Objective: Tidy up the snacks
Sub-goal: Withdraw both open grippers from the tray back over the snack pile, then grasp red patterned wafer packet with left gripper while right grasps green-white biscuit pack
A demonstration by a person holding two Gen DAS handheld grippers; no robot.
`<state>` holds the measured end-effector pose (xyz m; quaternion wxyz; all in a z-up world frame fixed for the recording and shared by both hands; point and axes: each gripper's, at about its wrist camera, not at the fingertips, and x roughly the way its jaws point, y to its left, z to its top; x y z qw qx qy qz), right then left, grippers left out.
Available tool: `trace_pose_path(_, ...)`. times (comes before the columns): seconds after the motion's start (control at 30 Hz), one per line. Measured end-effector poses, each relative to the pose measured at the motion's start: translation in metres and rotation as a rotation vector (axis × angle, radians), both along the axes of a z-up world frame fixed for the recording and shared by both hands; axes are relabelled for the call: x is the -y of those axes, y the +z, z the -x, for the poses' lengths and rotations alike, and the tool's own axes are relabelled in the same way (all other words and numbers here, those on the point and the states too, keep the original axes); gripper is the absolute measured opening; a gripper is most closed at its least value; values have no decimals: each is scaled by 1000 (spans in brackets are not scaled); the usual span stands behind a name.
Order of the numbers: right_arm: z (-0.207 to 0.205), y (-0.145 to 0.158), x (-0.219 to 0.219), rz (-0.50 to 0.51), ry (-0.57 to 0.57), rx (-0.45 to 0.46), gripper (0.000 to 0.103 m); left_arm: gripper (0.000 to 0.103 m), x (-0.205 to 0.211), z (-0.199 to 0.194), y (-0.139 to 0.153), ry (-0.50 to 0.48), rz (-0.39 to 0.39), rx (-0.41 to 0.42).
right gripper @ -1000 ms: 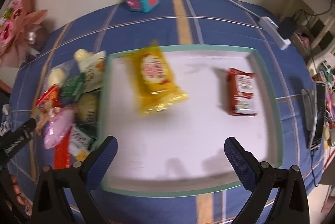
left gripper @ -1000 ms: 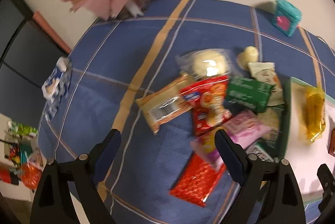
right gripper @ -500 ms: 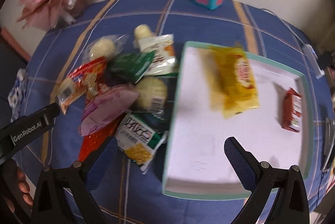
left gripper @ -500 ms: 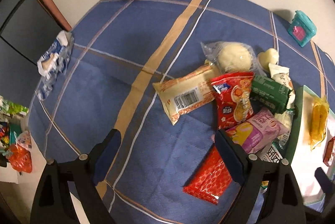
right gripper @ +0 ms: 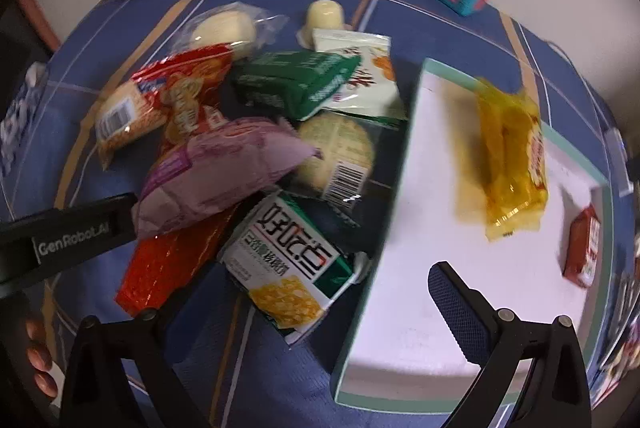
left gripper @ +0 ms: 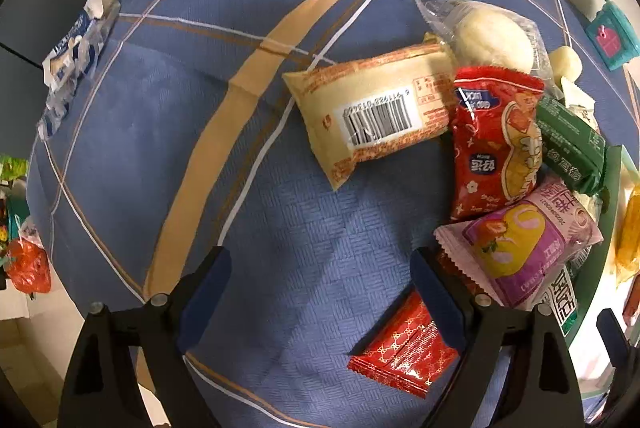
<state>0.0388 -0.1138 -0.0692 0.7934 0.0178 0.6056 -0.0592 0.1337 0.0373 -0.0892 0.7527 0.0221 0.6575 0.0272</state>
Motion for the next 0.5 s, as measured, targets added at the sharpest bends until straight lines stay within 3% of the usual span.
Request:
trace_pose_path(0.2,-3,1,-18,25,45,30,100,91,-16,2,-7,24,9,-3)
trace_pose_path(0.33,-9,2,-21,-3,61,36,89,91,-20,5,-12,24,19,-13)
trace_pose_path(0.5,-6,8,-24,9,75,43,86,91,-17,7,-16,27,23,-16)
